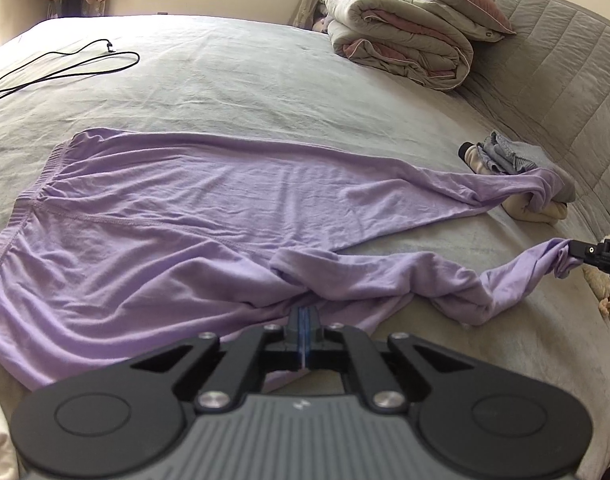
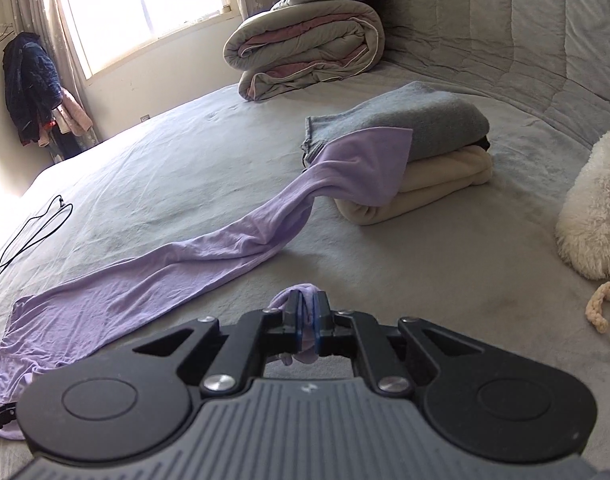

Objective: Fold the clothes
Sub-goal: 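Pull the other pant leg out with the right gripper while the left pins the waistband, then open both grippers and release the lavender pants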

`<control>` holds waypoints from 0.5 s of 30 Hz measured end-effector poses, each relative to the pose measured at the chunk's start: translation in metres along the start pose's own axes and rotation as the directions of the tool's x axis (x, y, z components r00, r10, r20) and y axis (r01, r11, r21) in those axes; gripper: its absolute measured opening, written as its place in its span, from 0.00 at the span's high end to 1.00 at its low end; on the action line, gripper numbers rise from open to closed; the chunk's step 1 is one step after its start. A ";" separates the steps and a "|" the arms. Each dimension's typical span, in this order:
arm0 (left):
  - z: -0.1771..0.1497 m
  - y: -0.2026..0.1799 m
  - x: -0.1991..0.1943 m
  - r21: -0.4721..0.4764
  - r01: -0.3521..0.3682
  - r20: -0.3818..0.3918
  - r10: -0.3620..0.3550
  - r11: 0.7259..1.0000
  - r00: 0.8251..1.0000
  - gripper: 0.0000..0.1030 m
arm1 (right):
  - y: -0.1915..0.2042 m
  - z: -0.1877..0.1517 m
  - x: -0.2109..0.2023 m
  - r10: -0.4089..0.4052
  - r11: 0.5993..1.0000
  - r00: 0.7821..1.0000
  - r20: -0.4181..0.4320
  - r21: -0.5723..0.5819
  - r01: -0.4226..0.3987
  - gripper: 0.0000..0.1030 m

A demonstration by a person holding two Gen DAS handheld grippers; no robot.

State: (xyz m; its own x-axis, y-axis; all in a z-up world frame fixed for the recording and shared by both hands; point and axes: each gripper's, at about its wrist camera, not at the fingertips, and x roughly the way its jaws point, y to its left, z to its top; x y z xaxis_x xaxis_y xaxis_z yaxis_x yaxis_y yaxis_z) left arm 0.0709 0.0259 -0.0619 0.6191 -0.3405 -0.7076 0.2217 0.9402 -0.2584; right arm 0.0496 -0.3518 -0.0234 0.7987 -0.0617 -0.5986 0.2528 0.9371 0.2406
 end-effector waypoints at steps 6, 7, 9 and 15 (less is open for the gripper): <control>0.003 0.014 -0.012 -0.078 0.054 0.041 -0.051 0.995 0.998 1.00 | -0.021 0.013 -0.006 -0.054 0.998 0.997 0.058 0.043 0.051 0.94; 0.004 0.016 -0.013 -0.091 0.063 0.046 -0.059 0.994 0.997 1.00 | -0.025 0.015 -0.006 -0.056 0.997 0.996 0.064 0.055 0.053 0.94; 0.005 0.019 -0.015 -0.114 0.075 0.057 -0.069 0.991 0.996 1.00 | -0.034 0.019 -0.006 -0.058 0.995 0.996 0.072 0.082 0.052 0.94; 0.003 0.025 -0.020 -0.137 0.090 0.070 -0.081 0.986 0.994 1.00 | -0.054 0.026 -0.005 -0.066 0.989 0.994 0.082 0.137 0.054 0.94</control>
State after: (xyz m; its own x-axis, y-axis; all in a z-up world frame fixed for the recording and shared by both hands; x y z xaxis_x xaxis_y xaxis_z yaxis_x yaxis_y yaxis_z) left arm 0.0658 0.0562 -0.0521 0.6499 -0.4149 -0.6367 0.1715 0.8963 -0.4089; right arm 0.0463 -0.4108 -0.0139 0.8223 -0.1516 -0.5484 0.3682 0.8766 0.3099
